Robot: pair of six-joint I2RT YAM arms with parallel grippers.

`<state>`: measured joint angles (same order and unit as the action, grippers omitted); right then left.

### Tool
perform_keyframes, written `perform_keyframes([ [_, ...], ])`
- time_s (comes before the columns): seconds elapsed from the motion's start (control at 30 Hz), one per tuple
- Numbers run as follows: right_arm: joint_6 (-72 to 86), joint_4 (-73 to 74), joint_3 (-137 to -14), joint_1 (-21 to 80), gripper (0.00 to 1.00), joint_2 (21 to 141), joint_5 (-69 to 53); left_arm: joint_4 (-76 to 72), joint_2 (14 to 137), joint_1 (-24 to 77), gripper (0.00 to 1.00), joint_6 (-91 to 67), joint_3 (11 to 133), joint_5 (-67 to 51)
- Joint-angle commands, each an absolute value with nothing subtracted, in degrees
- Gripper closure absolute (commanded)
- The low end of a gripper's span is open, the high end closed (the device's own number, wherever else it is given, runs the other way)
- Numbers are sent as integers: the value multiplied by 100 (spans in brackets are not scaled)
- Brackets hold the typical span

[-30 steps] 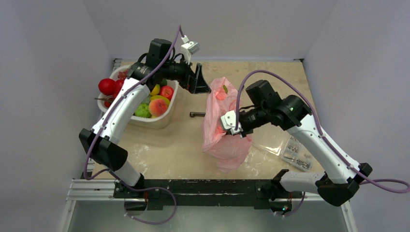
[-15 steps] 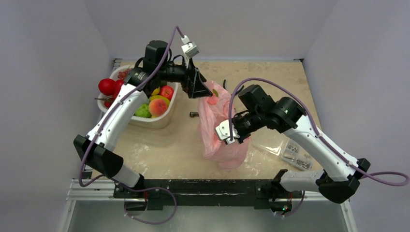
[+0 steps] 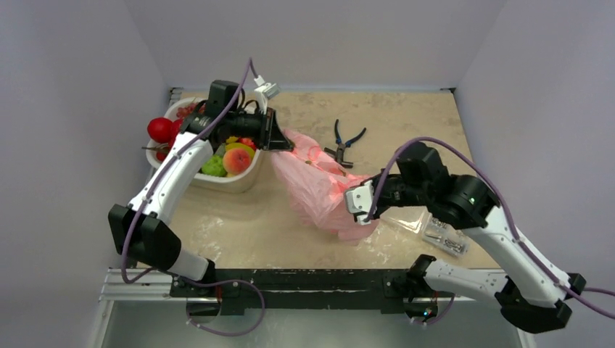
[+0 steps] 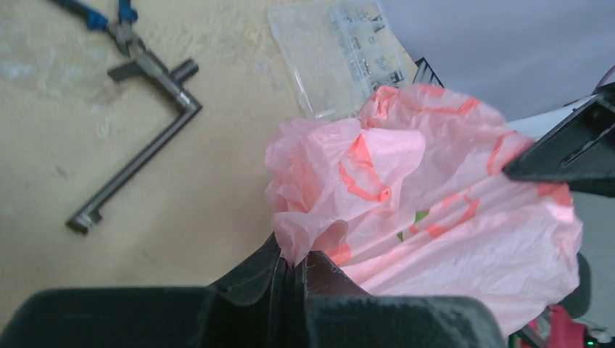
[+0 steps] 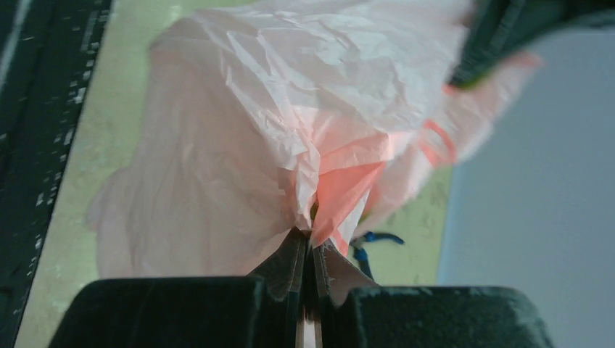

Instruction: Place the fake fruits into the plastic bag and tie a complex knot

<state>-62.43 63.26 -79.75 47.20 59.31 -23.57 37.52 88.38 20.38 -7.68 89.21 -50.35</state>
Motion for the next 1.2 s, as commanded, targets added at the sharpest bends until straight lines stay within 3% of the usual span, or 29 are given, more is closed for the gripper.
perform_keyframes([
  [0.0,-4955,5675,-7306,4737,100,4770,-1146,3302,7903,1376,100,-1221,8071,-4124],
  [0.1,-4321,5401,-7024,4737,100,4227,-505,3298,7721,1250,100,-1248,7839,-4071],
  [0.23,-3413,5054,-7044,4574,100,4098,-854,2994,7684,1261,100,-1887,7692,-4508],
  [0.27,-3216,4931,-7053,4400,91,4111,-1045,2890,7675,1257,100,-2140,7642,-4547],
  [0.33,-2735,4837,-7130,4272,50,4142,-1307,2479,7600,1253,100,-2842,7418,-4685],
  [0.37,-2545,4899,-7173,4259,36,4152,-1495,2318,7524,1256,100,-3036,7317,-4691],
  [0.43,-2246,5027,-7194,4261,21,4131,-1872,2066,7426,1257,100,-3377,7115,-4545],
  [0.6,-1460,4764,-6829,4240,2,3984,-2075,1801,7331,1257,100,-3889,6720,-4258],
  [1.03,-73,1928,-5338,4304,1,4953,-2602,1749,7250,1266,100,-4350,6473,-3995],
  [1.17,-375,1659,-4934,4469,3,5183,-1864,1416,7298,1257,100,-4732,6310,-4277],
])
